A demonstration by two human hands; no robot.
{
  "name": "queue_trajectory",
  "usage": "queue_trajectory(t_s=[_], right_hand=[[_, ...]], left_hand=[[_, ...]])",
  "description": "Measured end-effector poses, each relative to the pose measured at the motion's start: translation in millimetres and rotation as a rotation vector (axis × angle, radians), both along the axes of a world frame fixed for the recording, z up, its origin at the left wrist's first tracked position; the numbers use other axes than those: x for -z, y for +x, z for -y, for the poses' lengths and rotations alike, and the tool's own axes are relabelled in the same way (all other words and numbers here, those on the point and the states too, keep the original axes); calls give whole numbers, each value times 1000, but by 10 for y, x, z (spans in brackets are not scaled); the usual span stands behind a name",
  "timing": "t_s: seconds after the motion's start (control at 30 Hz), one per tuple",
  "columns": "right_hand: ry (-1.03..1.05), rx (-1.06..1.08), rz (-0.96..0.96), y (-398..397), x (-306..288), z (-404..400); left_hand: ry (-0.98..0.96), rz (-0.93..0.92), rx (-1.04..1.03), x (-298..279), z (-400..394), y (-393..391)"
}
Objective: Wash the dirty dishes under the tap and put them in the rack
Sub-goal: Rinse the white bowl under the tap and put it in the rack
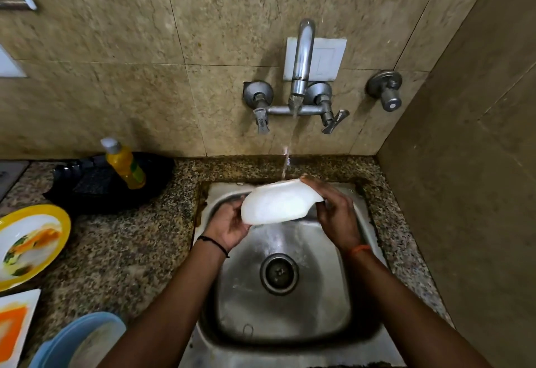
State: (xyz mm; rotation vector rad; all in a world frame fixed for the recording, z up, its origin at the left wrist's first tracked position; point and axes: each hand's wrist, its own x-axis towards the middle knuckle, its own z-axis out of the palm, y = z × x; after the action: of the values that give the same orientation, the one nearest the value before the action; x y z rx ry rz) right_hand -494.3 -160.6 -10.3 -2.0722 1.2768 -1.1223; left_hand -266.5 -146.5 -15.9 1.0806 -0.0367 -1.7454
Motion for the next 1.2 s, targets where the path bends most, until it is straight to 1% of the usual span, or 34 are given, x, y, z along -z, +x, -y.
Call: queue_trajectory(t_s=[0.07, 0.2, 0.27, 0.33, 0.37, 0.47, 0.5, 0.53, 0.57, 0.67, 0.77, 0.83, 0.9, 1.0, 1.13, 1.2], right_hand=[[35, 2, -18, -15, 23, -13], [134, 85, -60, 15, 96, -31], [245, 93, -92, 38, 137, -6], [422, 116, -24, 59, 197, 37], [534, 128, 93, 52, 234, 68], [956, 141, 677, 40, 226, 166], [1064, 142, 819, 26, 188, 179], [1128, 140, 919, 11, 154, 189], [1151, 126, 982, 2, 124, 196], [1138, 107, 1020, 26, 102, 202], [1145, 79, 1115, 41, 93, 187], [1150, 28, 1172, 63, 75, 171], [1142, -7, 1201, 117, 60, 151], [1137, -17, 1241, 180, 60, 132], [1118, 8, 1257, 179, 51, 96], [1103, 9, 1277, 175, 50, 86]], left_hand=[[-31, -18, -27, -51, 54, 0], [-148, -25, -22, -176, 144, -47], [-203, -20, -22, -186, 163, -64], [-228, -32, -21, -174, 166, -70], [-232, -46, -21, -160, 163, -66], [-231, -102, -26, -119, 129, -27], [-234, -111, -21, -103, 115, -7], [-237, -115, -12, -84, 104, 10], [-236, -112, 0, -66, 99, 26], [-233, -109, 25, -35, 101, 59], [-247, -84, 38, -8, 125, 86], [-253, 1, 82, 14, 128, 77], [-274, 105, 170, 42, 119, 22], [-329, 201, 260, 76, 96, -89], [-338, 434, 284, 146, 113, -168], [-319, 521, 263, 144, 125, -212]])
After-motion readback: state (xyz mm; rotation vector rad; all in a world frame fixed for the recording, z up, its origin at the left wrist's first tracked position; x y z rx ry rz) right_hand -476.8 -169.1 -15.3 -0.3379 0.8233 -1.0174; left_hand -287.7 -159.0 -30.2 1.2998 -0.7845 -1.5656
